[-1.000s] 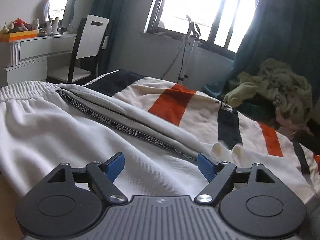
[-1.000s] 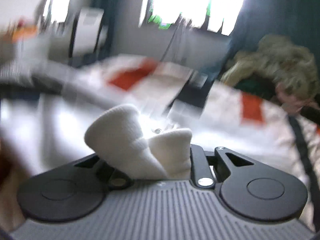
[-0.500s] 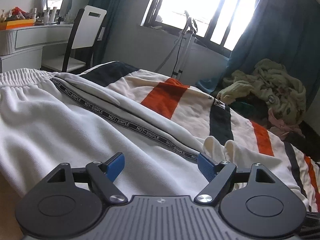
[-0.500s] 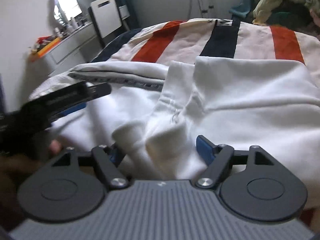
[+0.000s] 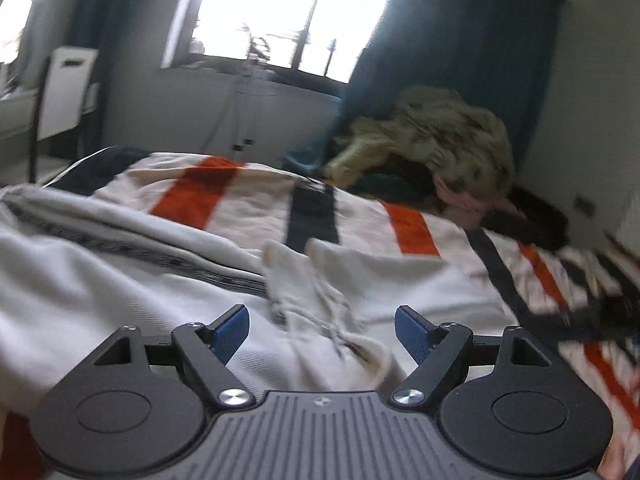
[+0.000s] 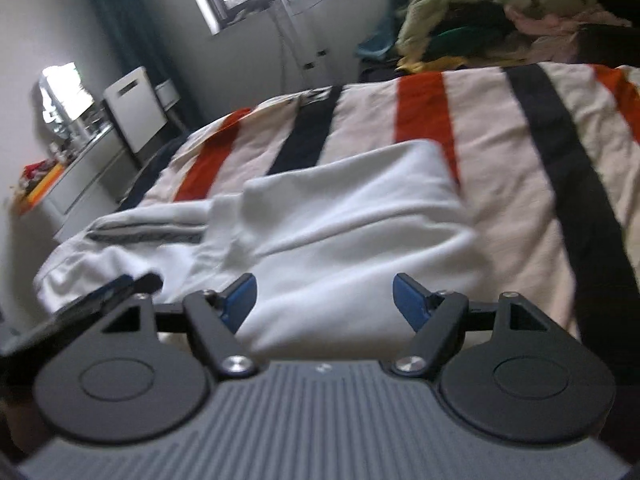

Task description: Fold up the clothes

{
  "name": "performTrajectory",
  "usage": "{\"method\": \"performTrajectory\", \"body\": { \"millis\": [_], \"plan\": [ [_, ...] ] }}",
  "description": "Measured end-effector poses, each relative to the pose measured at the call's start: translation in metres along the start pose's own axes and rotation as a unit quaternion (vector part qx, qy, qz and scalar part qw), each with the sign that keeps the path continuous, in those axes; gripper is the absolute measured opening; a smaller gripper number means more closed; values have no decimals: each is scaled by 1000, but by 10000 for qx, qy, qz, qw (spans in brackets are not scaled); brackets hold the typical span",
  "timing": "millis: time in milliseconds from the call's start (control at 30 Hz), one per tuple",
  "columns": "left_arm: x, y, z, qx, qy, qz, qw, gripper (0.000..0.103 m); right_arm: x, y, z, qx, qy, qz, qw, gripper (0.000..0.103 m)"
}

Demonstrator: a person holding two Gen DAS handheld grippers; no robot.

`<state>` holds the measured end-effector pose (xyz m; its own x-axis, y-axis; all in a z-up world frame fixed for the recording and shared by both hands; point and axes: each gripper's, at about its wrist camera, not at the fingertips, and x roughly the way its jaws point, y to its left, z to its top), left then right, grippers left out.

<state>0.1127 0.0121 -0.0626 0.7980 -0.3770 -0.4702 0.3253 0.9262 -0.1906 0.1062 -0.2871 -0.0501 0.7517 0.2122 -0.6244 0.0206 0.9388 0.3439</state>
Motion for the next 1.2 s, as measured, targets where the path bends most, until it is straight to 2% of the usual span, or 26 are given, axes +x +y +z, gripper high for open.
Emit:
{"method": "performTrajectory", "body": {
  "millis": [67, 133, 200, 267, 400, 500, 600, 633, 800, 867, 967, 1033, 1133, 1200],
  "plan": [
    [11, -8, -6, 139, 213, -20, 9997, 81, 15, -6, -1, 12, 150, 13, 9999, 76],
    [22, -10, -14, 119, 480, 28, 9988, 80, 38, -18, -8, 447, 570, -13, 9974, 76],
    [26, -9, -17, 113, 525, 18, 9986, 80, 58, -28, -16, 826, 901, -128, 9924, 76],
    [25, -9, -18, 125, 460, -24, 9989, 80, 62, -26, -19, 878, 876, -189, 9921, 78],
    [15, -10, -14, 147, 126, -284, 9994, 79, 54, -18, -18, 871, 792, -282, 9926, 76],
    [6, -13, -12, 178, -83, -546, 9983, 76, 46, -26, -20, 1143, 705, -253, 9906, 76],
    [10, -17, -13, 160, -6, -771, 9969, 72, 41, -34, -17, 1406, 615, -215, 9879, 76],
    [11, -18, -13, 153, 23, -844, 9963, 66, 41, -34, -16, 1388, 595, -240, 9882, 76],
    [47, -18, -20, -55, 520, -589, 9969, 65, 43, -31, -12, 1329, 544, -334, 9891, 76],
    [57, -17, -25, -71, 607, -506, 9968, 64, 44, -30, -13, 1279, 541, -377, 9896, 76],
    [64, -13, -29, -93, 660, -384, 9970, 55, 45, -28, -14, 1190, 512, -465, 9905, 76],
    [62, -8, -27, -230, 660, -237, 9973, 28, 45, -28, -14, 1160, 490, -522, 9907, 76],
    [57, 3, -22, -569, 677, -260, 9957, 16, 46, -29, -15, 1112, 464, -586, 9910, 76],
    [50, 3, -17, -626, 635, -250, 9957, 12, 47, -28, -16, 1005, 470, -628, 9918, 76]
  ]
}}
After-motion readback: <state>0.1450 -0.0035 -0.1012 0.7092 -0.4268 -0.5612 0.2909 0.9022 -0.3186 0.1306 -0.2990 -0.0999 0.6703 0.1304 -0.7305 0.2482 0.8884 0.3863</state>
